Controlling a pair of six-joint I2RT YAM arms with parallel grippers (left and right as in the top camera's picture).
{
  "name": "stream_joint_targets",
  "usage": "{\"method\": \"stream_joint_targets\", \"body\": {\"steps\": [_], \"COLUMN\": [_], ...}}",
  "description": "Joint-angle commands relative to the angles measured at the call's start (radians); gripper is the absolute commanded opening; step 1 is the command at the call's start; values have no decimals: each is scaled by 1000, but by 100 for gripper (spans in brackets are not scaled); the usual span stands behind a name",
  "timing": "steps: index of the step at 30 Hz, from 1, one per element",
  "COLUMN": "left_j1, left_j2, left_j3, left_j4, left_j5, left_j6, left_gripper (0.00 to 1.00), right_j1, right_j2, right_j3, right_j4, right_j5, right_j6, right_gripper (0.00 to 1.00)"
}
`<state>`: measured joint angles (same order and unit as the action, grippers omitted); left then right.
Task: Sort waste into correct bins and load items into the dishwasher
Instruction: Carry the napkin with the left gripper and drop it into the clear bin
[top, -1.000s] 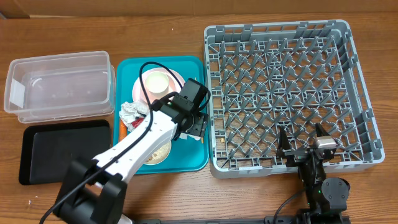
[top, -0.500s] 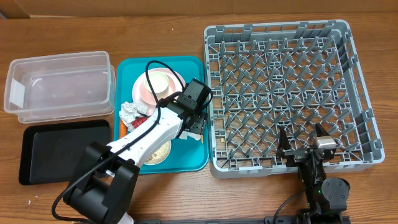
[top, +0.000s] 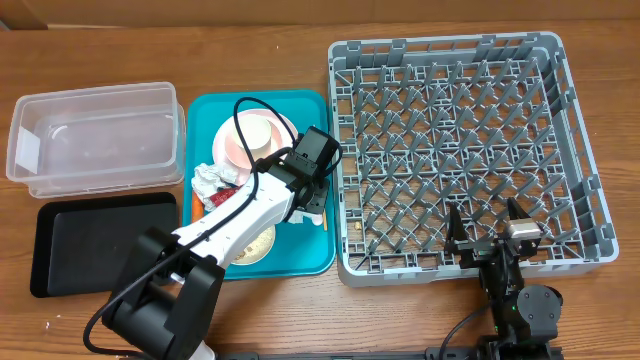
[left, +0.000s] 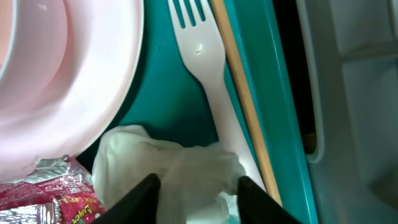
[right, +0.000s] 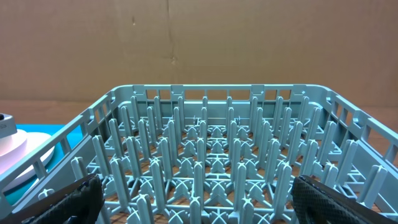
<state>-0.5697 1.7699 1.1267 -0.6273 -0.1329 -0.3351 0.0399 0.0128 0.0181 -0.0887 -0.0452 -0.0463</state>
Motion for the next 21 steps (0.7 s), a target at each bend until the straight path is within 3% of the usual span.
{"method": "stream_joint_targets", "body": {"steps": [1, 4, 6, 12, 21], "left_j1": [-5, -5, -5, -5, -3], "left_j2": [17, 17, 17, 10, -10], "left_j3": [14, 14, 15, 76, 370], "left_j4": [4, 4, 8, -10, -231], "left_j5": [-16, -16, -18, -24, 11], "left_j6": [-2, -2, -2, -2, -2], "left_gripper": [34, 20, 4, 4, 4], "right_j1": [-3, -3, -3, -3, -3], "right_j2": [-8, -8, -8, -8, -8], "right_j3": [-10, -10, -10, -10, -10], "right_j4": [8, 8, 8, 8, 8], "right_j5": [-2, -2, -2, -2, -1], "right_j6": [-3, -3, -3, -3, -3], "right_gripper": [100, 100, 100, 100, 100]}}
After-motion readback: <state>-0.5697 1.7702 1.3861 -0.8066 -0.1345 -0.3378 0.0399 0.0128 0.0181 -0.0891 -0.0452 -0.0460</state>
